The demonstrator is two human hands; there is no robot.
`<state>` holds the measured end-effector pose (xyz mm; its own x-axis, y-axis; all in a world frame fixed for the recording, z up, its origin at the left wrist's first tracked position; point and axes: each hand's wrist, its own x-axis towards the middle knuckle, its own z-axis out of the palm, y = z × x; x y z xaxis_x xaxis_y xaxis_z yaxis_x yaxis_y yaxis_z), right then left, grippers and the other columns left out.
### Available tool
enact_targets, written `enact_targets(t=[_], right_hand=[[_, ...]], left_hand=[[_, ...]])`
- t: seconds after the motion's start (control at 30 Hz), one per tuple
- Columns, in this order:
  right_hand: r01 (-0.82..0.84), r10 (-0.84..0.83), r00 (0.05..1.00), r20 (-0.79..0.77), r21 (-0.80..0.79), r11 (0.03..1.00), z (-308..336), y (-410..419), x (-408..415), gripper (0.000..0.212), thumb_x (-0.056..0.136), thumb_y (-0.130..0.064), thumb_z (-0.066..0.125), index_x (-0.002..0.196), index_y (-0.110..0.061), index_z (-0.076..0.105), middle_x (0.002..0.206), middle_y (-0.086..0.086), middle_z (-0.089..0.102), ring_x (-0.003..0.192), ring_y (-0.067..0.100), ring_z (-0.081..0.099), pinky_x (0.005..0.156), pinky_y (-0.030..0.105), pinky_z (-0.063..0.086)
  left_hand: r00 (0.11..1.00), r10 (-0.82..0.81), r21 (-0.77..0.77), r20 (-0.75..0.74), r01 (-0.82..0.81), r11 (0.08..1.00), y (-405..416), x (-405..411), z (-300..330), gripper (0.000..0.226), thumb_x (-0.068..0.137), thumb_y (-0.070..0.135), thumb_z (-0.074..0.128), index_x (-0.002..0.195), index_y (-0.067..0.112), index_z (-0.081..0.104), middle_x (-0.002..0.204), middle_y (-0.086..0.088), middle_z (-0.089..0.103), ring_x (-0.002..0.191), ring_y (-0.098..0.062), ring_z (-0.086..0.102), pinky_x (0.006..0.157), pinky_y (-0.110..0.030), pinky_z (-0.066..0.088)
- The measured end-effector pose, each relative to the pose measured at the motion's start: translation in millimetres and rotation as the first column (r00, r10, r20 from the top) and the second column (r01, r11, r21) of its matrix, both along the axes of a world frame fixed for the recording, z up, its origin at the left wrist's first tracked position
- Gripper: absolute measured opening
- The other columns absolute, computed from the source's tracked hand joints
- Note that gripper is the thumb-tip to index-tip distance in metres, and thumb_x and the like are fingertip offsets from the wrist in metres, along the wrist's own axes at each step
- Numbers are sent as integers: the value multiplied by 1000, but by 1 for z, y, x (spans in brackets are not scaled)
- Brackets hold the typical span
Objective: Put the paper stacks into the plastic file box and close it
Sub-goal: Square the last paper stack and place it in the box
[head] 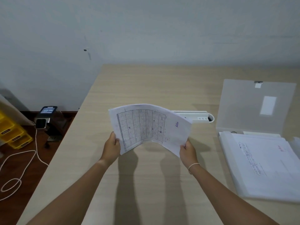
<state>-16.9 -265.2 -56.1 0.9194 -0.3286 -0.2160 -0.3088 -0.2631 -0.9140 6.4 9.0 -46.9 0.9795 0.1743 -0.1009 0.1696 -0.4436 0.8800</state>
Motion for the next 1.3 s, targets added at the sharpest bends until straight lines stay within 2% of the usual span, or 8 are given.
enact_targets(t=[0.1,0.2,0.3,0.53,0.73,0.83,1.0,1.3], right_hand=[[-9,9,999,33,-15,1000,14,-24,4,41,85,6,33,112,-13,58,101,6,62,90,22,54,74,28,41],[-29,29,1000,6,-9,1000,35,-63,14,39,83,7,35,98,-17,61,98,7,64,85,20,55,69,29,44],[-113,113,993,-16,4,994,60,-112,20,39,83,8,38,99,-15,64,96,8,66,85,21,59,73,33,49],[-166,171,984,-54,84,983,106,-251,18,42,82,12,36,103,-15,60,72,-2,59,51,9,47,38,15,34],[-140,145,988,-57,84,987,120,-365,27,40,84,14,36,98,-16,58,68,-4,53,39,1,50,34,13,36],[-122,127,989,-71,79,989,116,-413,35,41,84,13,35,100,-17,57,73,-2,57,51,8,54,40,15,42],[-87,95,991,-92,88,992,91,-476,60,43,82,10,37,96,-23,60,94,7,63,82,27,60,77,40,50],[-73,90,991,-101,156,985,36,-519,100,43,85,10,41,105,-24,57,105,7,63,94,28,61,84,43,52]], left_hand=[[999,-51,0,18,51,999,-3,5,17,24,92,-1,32,101,6,53,96,-4,59,88,-20,52,69,-26,40],[990,-137,-114,-42,131,985,-15,9,41,33,92,-2,32,106,12,58,106,-10,64,94,-24,58,82,-39,47],[970,-228,-241,-88,201,950,-43,14,64,33,96,1,33,103,23,57,102,-5,67,87,-22,63,80,-39,52],[930,-336,-379,-149,260,888,-157,28,96,26,97,6,41,105,23,59,98,0,69,84,-17,67,74,-32,55],[929,-344,-382,-138,271,884,-274,44,105,27,96,6,41,109,22,58,101,0,68,85,-18,66,72,-30,54],[929,-342,-374,-143,269,888,-323,55,102,28,95,6,43,114,19,58,100,1,68,83,-17,66,66,-25,57],[927,-332,-351,-175,256,901,-384,80,88,28,94,7,45,114,18,60,99,-2,69,81,-21,63,64,-25,57],[912,-324,-294,-251,247,923,-423,132,52,24,91,8,52,107,20,66,99,-3,71,78,-19,67,69,-28,61]])
